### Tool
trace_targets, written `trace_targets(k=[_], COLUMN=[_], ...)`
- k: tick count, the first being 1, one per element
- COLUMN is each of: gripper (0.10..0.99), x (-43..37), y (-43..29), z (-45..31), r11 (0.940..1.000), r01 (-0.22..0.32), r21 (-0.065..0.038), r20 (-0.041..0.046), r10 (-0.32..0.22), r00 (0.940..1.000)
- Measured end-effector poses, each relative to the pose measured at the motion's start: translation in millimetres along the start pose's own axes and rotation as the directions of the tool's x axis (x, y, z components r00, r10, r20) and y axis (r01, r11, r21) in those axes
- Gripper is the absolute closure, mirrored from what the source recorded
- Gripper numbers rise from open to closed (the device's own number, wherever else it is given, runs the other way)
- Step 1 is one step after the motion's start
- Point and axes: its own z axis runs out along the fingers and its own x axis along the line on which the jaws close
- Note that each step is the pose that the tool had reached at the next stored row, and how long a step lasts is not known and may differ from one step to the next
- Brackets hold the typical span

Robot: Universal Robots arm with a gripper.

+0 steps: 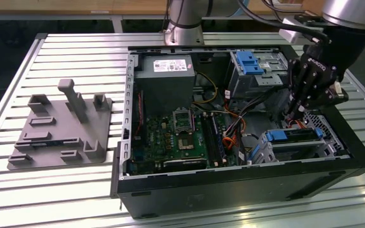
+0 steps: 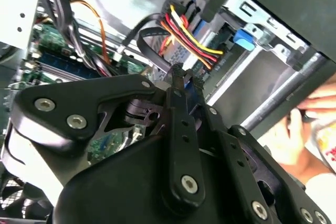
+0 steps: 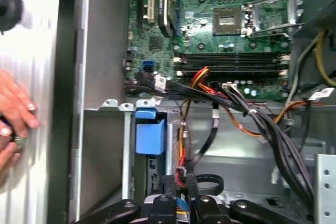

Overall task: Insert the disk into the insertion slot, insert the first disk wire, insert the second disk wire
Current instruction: 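Insert the second disk wire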

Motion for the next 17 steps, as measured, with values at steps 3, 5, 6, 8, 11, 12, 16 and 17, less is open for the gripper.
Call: trace_targets(k=[3,5,6,8,11,12,16,17], gripper=[0.890,0.890,0.890,0.890,0.890,0.890,0.890,0.890], x=[3.8,6.4,7.7,10.3,14.3,15.8,22.0,23.6], y=[0.0,0.0,0.0,0.0,0.0,0.0,0.2,0.2], z=[0.6,1.0,1.1,1.5,2.0,2.2,3.3,3.5], r11=[1.0000,1.0000,1.0000,1.0000,1.0000,1.0000,1.0000,1.0000], r01=[0.002,0.002,0.003,0.004,0.005,0.005,0.007,0.007], r21=[0.000,0.000,0.000,0.001,0.001,0.001,0.001,0.002], r20=[0.0279,0.0422,0.0494,0.0661,0.0917,0.0989,0.1251,0.1313], r10=[-0.002,-0.002,-0.003,-0.004,-0.005,-0.005,-0.007,-0.007], r00=[0.9996,0.9991,0.9988,0.9978,0.9958,0.9951,0.9921,0.9913])
